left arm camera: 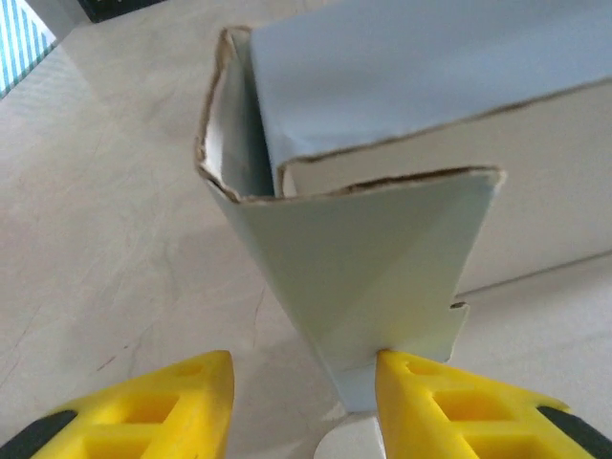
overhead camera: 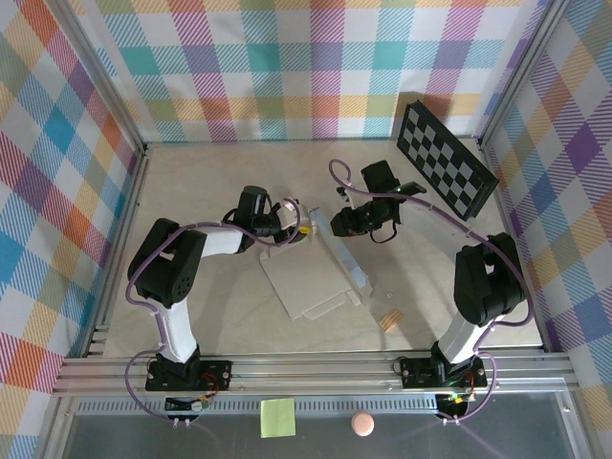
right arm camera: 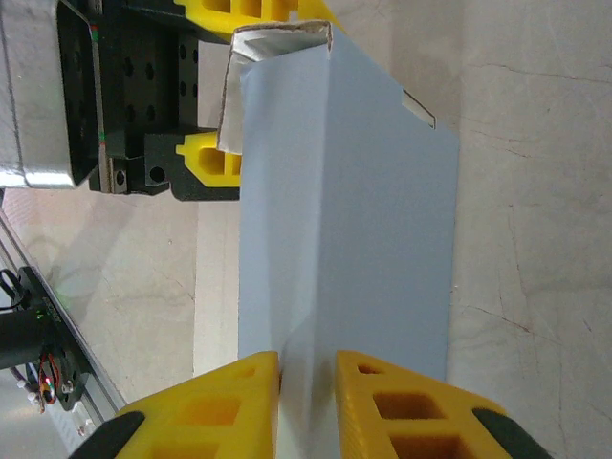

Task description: Fold the paper box

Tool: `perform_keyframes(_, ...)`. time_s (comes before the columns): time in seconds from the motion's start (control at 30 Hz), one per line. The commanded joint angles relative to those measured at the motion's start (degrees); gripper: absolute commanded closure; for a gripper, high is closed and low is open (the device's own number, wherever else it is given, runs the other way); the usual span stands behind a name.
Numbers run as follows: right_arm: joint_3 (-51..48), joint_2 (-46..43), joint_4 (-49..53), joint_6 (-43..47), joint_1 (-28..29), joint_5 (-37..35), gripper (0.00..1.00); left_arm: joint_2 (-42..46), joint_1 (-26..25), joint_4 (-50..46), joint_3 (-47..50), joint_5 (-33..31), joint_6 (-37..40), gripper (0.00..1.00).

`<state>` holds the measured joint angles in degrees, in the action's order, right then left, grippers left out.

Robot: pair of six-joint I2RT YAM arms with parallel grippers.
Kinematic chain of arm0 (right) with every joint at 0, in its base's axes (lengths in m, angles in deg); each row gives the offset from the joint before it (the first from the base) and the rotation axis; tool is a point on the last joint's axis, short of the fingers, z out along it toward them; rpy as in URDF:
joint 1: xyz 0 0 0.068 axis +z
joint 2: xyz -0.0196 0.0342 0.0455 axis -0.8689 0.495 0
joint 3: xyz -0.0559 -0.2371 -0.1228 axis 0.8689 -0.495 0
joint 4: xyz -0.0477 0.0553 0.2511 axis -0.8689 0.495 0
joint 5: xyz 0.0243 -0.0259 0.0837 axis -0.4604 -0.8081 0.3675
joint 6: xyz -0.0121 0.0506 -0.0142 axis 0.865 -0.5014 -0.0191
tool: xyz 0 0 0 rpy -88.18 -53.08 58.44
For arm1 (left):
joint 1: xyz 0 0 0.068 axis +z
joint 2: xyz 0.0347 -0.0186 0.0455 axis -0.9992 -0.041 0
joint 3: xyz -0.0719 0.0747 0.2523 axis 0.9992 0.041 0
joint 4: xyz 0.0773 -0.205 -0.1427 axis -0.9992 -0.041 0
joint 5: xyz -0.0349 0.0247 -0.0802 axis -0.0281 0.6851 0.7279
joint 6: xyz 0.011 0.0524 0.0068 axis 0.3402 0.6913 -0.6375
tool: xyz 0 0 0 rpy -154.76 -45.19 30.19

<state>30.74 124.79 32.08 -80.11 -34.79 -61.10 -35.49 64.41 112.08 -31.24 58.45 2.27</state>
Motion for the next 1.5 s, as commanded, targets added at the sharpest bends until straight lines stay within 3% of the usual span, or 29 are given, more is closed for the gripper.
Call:
perform_keyframes(0.0,-1.23,2.58,2.37,1.06,0.57,-1.81,0.78,-0.80,-0.92,2.65,-3.03,5.88,-1.25,0.57)
perform_keyframes(0.37,-1.18,2.71,2.41,1.50,0.56,-1.98,0.78,-2.64,-1.10,4.11,-4.41,11.79,-2.85,0.62)
perform_keyframes(0.47,-1.29,2.73,2.45,1.59,0.56,-2.04,0.78,-3.20,-1.27,3.77,-5.05,12.25,-3.30,0.68)
perform_keyframes(0.63,-1.20,2.68,2.67,1.67,0.57,-2.17,0.78,-3.56,-1.93,4.51,-5.23,11.13,-4.14,0.88)
perform_keyframes(0.7,-1.06,2.53,2.76,1.76,0.56,-2.31,0.78,-3.12,-2.23,4.74,-5.10,9.72,-5.03,0.91)
perform_keyframes(0.87,-1.03,2.23,2.85,1.43,0.48,-2.59,0.75,-1.12,-3.27,7.53,-2.70,3.04,-8.84,0.98)
perform_keyframes(1.03,-1.24,1.37,2.50,0.28,0.53,-0.39,0.75,3.64,-5.54,10.02,2.52,-10.10,-14.57,1.00)
perform_keyframes(1.23,-0.85,1.18,3.54,0.17,1.32,3.07,0.75,9.99,-10.41,5.10,8.07,-24.62,-18.04,1.00)
perform_keyframes(1.47,-1.63,1.31,4.26,0.87,3.63,3.50,0.76,15.49,-13.03,4.69,14.53,-31.46,-24.89,0.99)
